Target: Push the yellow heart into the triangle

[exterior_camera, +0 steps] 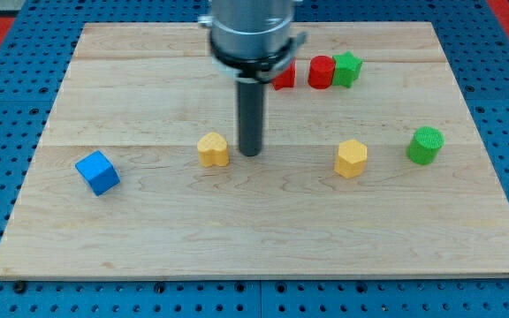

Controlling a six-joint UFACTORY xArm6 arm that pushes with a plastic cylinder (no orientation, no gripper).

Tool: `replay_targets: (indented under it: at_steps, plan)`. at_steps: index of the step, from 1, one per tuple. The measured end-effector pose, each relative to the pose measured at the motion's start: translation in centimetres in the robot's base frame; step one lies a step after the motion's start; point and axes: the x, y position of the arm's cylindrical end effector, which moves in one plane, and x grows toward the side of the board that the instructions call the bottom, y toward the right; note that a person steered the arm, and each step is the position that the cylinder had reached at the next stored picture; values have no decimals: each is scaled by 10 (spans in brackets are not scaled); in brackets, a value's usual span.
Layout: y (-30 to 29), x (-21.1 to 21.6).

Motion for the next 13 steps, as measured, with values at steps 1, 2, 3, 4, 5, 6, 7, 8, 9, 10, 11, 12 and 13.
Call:
replay_targets:
  at_steps: [1, 2, 3, 4, 5, 6, 7, 8, 9, 10, 11, 12, 13]
  plan:
    - [-31, -21]
    - [0, -1]
    - [-13, 24]
    - [-84, 19]
    - [-114, -49]
    - [-114, -84]
    - [-114, -68]
    - [-102, -96]
    - [-81, -100]
    - [-140, -96]
    - [-143, -124]
    - [-86, -134]
    - [-61, -134]
